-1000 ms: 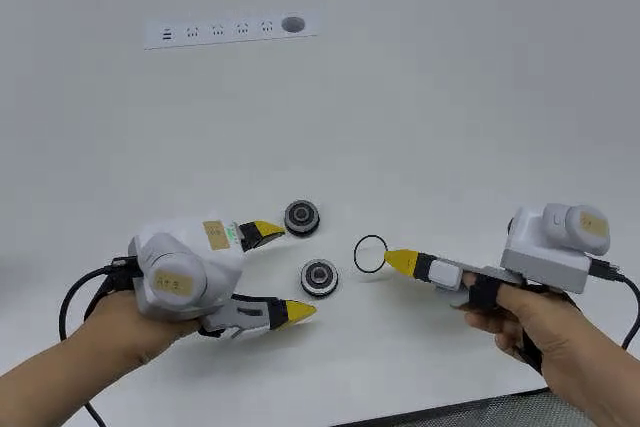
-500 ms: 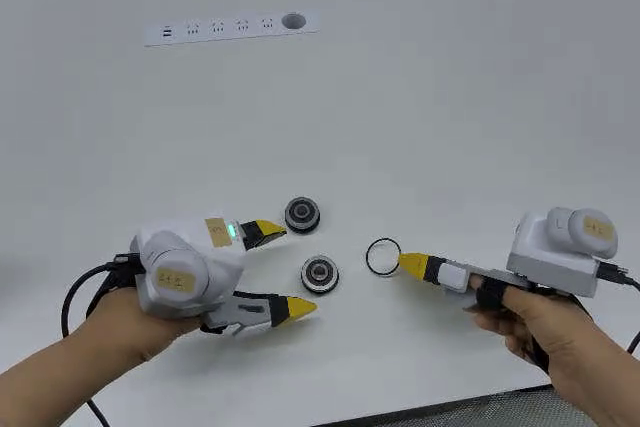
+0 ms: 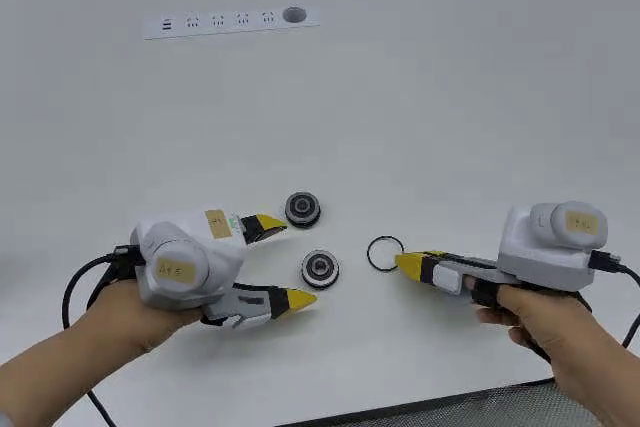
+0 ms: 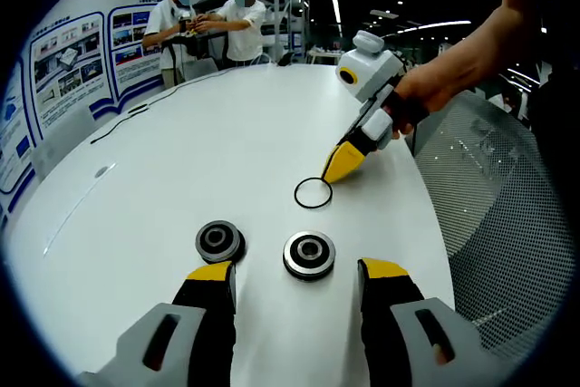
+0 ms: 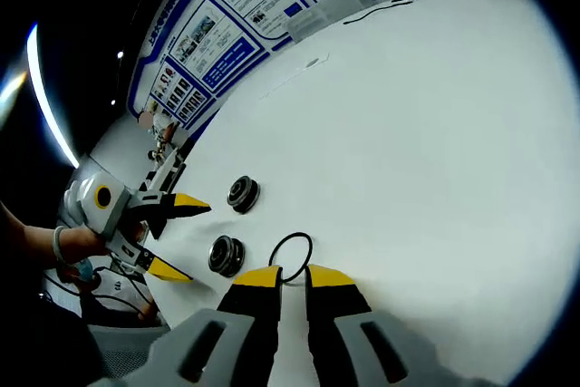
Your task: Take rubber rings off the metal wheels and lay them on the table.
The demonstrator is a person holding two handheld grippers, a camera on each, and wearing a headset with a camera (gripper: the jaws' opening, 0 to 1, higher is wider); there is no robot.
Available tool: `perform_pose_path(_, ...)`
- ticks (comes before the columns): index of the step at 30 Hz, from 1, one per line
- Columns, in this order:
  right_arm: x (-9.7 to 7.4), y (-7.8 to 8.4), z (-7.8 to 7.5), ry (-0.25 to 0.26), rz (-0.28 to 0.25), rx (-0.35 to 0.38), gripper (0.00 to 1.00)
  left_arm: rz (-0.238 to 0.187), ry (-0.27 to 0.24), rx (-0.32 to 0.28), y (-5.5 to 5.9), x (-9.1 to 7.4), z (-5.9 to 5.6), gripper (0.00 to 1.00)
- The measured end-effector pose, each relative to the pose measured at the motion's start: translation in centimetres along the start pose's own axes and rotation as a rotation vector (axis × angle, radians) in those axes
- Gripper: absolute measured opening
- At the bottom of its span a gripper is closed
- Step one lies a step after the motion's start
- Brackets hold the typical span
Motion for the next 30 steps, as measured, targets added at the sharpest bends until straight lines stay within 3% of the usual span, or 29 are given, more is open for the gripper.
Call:
perform_pose_path(9, -0.2, -0.2, 0.1, 0.028, -0.001, -0.123, 0.23, 0.000, 0.005, 0.001, -0.1, 0.2, -0.2, 0.55)
perform_pose_path(22, 0.4, -0.2, 1.9, -0.042, -0.008, -0.081, 0.23, 0.009, 0.017, 0.008, -0.1, 0.3, -0.4, 0.47)
perform_pose_path(30, 1.0, 0.3, 3.0, -0.075, 0.005, -0.076, 0.22, 0.021, 0.031, 0.020, -0.2, 0.7, -0.9, 0.36)
Point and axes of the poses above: the centre of the closed fingertips' face, and the gripper's own axes: x roughly forward along the fingers, z roughly to its left, y roughly out of its underside, the point moved 1 cm from there along -x, roughly backward along the fingers, and after that the axes turned 6 degrees about y, right-handed, at the moved point
